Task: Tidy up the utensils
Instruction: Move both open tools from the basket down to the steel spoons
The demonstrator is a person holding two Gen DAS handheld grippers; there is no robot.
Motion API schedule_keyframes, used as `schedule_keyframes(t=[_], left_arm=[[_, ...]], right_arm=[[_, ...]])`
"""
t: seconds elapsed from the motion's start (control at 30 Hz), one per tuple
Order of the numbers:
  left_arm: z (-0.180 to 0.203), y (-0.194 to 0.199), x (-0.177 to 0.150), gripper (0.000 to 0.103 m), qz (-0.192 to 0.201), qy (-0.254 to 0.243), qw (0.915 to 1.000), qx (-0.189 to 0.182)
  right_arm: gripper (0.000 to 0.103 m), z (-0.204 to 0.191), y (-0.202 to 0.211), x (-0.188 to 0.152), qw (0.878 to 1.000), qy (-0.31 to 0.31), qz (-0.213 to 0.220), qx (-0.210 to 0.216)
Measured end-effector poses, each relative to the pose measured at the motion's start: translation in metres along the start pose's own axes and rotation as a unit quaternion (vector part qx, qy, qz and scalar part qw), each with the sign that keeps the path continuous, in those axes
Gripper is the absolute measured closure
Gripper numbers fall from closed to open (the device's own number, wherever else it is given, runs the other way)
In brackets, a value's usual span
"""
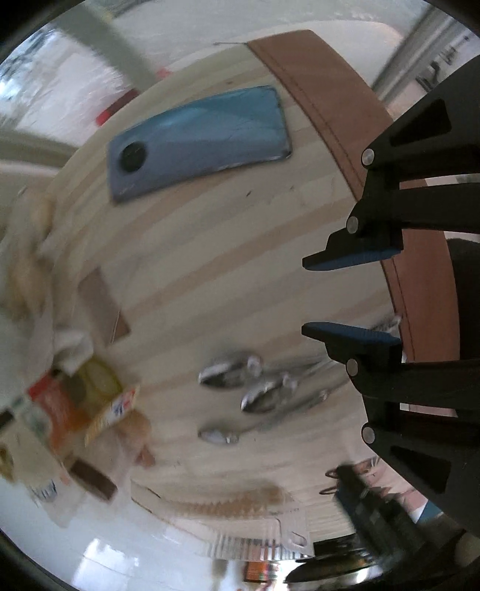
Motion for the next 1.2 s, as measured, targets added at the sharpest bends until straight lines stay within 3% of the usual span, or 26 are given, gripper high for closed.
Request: schedule_keyframes(t=[0.13, 0.27, 0.37, 0.5, 0.57, 0.63, 0.77, 1.07, 1.2], left_arm=[[0.03, -0.017, 0.0, 0.053, -0.028, -0.013, 0.9995, -0.007], [0.048, -0.023, 0.011, 0.054, -0.015, -0.033, 0.999, 0.026], [0.054, -0.026, 0.017, 0.065, -0.003, -0.05, 0.9968, 0.062], [0.059, -0.023, 0.019, 0.095, 0.017, -0.075, 0.9935, 0.084], [0.057, -0.022, 0.019, 0.096, 0.019, -0.075, 0.9937, 0.081], [0.04, -0.016, 0.015, 0.103, 0.029, -0.073, 0.9928, 0.09], [0.012, -0.005, 0.013, 0.103, 0.045, -0.058, 0.9917, 0.105], [-0.058, 0.015, -0.001, 0.101, 0.048, 0.017, 0.9948, 0.089], [-0.086, 0.004, -0.015, 0.098, 0.036, 0.034, 0.9905, 0.128]], right_arm=[[0.072, 0.027, 0.003, -0.008, 1.0, -0.028, 0.004, 0.002], [0.072, 0.047, 0.007, -0.015, 0.999, -0.042, 0.007, -0.004], [0.072, 0.059, 0.008, -0.02, 0.999, -0.05, 0.007, -0.007], [0.072, 0.064, 0.011, -0.024, 0.999, -0.053, 0.008, -0.008], [0.072, 0.062, 0.011, -0.023, 0.999, -0.05, 0.007, -0.007], [0.072, 0.058, 0.01, -0.023, 0.999, -0.046, 0.005, -0.006], [0.072, 0.043, 0.005, -0.019, 1.0, -0.029, 0.0, -0.002], [0.072, -0.021, -0.024, -0.011, 0.998, 0.032, -0.031, 0.039], [0.072, -0.054, -0.049, -0.012, 0.994, 0.088, -0.054, 0.028]])
Point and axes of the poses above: each gripper's, at about its wrist camera, not at the fingertips, and y roughly against the way its jaws point, z to its right, x to its top, the point moved 8 cm from there along -y, roughly the way its jaws point, and after that the axes turned 13 degrees about x, right-handed, at the moved point
